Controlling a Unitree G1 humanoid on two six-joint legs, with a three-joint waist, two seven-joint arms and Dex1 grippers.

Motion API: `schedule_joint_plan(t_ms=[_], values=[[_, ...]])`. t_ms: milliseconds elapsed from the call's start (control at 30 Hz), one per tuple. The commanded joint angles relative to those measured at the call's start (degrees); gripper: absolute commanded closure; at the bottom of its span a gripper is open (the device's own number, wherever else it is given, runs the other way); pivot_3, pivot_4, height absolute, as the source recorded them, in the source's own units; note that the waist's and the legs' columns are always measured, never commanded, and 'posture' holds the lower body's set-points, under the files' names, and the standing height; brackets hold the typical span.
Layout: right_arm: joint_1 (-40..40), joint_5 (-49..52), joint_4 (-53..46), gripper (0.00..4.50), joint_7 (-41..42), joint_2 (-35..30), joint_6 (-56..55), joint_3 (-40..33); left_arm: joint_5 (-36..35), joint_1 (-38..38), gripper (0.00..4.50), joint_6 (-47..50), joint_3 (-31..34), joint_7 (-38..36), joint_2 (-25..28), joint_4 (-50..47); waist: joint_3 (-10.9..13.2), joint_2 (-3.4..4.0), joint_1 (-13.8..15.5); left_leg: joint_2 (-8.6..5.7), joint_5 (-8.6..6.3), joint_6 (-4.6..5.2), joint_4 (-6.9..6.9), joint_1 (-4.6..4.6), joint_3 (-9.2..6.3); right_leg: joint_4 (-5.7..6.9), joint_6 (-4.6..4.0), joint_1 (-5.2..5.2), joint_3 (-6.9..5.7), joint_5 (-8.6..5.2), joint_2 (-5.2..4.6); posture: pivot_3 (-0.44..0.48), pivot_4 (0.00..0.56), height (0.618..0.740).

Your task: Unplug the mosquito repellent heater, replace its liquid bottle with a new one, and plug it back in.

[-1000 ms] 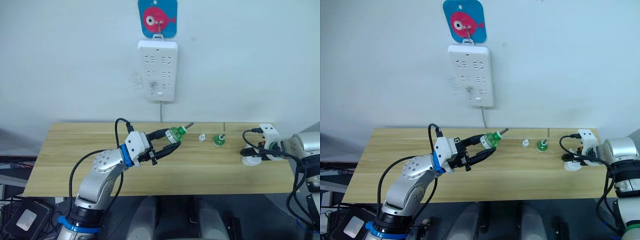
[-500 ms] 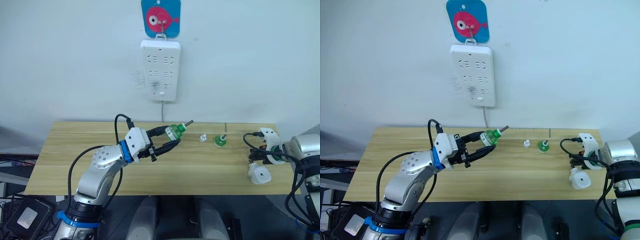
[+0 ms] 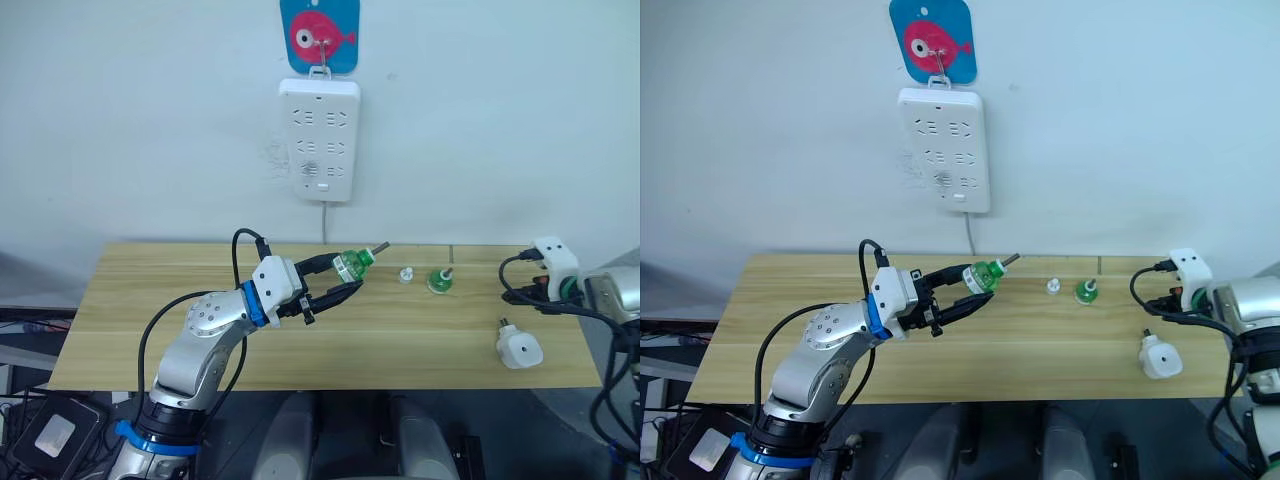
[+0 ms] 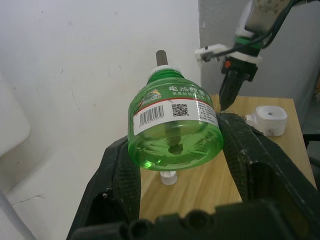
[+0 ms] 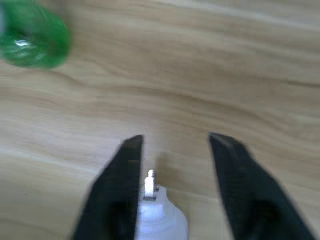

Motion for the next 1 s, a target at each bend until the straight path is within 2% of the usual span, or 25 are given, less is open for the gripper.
schedule_joint_plan(t_ms=[33, 100, 133, 433, 667, 1000], values=[[4.1, 2.0, -8.4, 0.98, 3.3, -4.3, 4.1, -0.9, -0.6, 1.1, 2.28, -0.6, 0.1, -0.4, 0.1, -2.0, 0.0, -0.04, 0.1, 0.00, -0.01, 0.01, -0.03, -0.01, -0.03, -0.01, -0.01, 0.00, -0.03, -0.01, 0.00, 0.100, 0.303, 0.740], [7.6, 2.6, -12.4, 0.17, 3.7, -5.9, 5.1, -1.7, -0.6, 1.8, 2.28, -0.5, 0.0, 0.0, 0.0, -2.7, 0.1, -0.06, 0.2, 0.01, -0.02, 0.01, -0.05, -0.03, -0.12, -0.05, -0.01, 0.02, -0.11, -0.03, -0.01, 0.101, 0.308, 0.740], [9.4, 2.9, -14.1, 0.05, 3.7, -6.5, 5.2, -2.1, -0.6, 2.2, 2.28, -0.4, -0.2, 0.2, -0.1, -3.0, 0.1, -0.05, 0.3, 0.00, -0.03, 0.01, -0.05, -0.04, -0.11, -0.05, -0.01, 0.02, -0.11, -0.03, -0.03, 0.101, 0.310, 0.740], [17.6, 4.8, -22.1, 0.05, 3.6, -8.3, 7.8, -5.7, -1.0, 4.0, 2.28, 0.2, -0.7, 0.3, 0.1, -5.0, 0.3, 0.02, 0.2, 0.01, -0.05, 0.05, -0.03, -0.04, -0.03, -0.06, 0.24, -0.02, -0.10, -0.23, -0.10, 0.104, 0.314, 0.740], [20.4, 5.3, -22.2, 0.05, 2.2, -6.6, 8.4, -7.9, -1.3, 4.7, 2.28, 1.0, -0.6, 0.4, 0.2, -6.1, 0.3, 0.02, 0.3, 0.00, -0.06, 0.06, -0.05, -0.05, -0.01, -0.09, 0.27, -0.01, -0.08, -0.25, -0.12, 0.106, 0.315, 0.740], [21.9, 3.4, -18.4, 0.05, 1.2, -5.3, 4.6, -7.0, -1.9, 5.7, 2.28, 2.4, -0.7, 0.2, 0.8, -7.6, 0.4, 0.02, 0.3, 0.00, -0.07, 0.07, -0.05, -0.06, -0.02, -0.13, 0.32, -0.01, -0.09, -0.30, -0.12, 0.103, 0.323, 0.740]])
